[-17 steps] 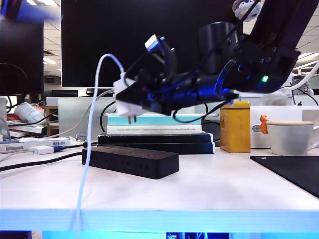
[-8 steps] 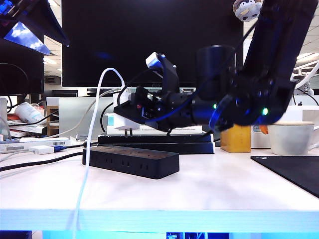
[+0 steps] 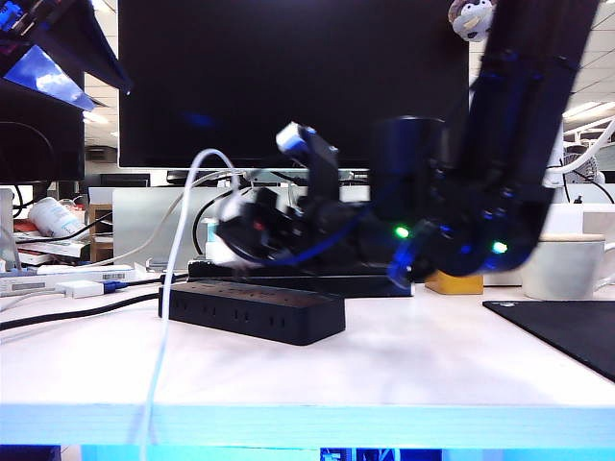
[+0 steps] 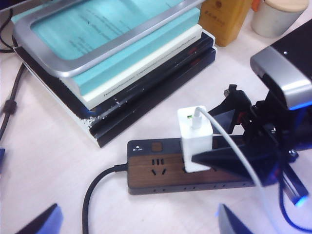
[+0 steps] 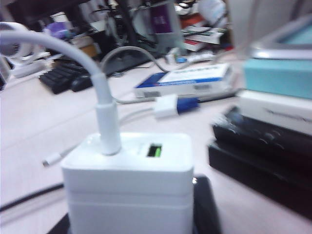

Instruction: Plug the white charger into the left socket.

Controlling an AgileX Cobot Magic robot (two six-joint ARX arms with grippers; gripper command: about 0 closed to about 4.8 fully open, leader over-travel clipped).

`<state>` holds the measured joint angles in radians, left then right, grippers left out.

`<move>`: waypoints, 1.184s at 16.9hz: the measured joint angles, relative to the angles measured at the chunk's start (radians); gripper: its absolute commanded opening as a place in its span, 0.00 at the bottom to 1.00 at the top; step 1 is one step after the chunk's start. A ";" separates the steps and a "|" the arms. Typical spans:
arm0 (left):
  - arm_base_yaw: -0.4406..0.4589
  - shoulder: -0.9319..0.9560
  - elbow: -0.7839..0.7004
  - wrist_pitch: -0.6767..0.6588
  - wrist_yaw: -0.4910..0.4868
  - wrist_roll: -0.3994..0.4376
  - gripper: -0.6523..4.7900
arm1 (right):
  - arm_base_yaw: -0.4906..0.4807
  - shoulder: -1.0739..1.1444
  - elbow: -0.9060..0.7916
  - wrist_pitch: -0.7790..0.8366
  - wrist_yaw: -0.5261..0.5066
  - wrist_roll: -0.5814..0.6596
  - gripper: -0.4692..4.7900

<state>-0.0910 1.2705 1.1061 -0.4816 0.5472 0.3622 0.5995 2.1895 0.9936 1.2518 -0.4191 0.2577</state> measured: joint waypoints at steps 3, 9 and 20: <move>0.000 0.000 0.000 -0.005 0.000 0.000 0.89 | 0.014 0.000 0.022 0.008 0.000 -0.004 0.28; 0.000 0.000 0.000 -0.021 0.000 0.000 0.89 | 0.010 0.021 0.026 -0.038 0.027 -0.020 0.24; 0.000 0.000 0.000 -0.025 0.000 0.000 0.89 | 0.008 0.042 0.032 -0.031 0.036 -0.023 0.24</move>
<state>-0.0910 1.2705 1.1061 -0.5064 0.5468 0.3622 0.6075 2.2314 1.0260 1.2209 -0.3828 0.2348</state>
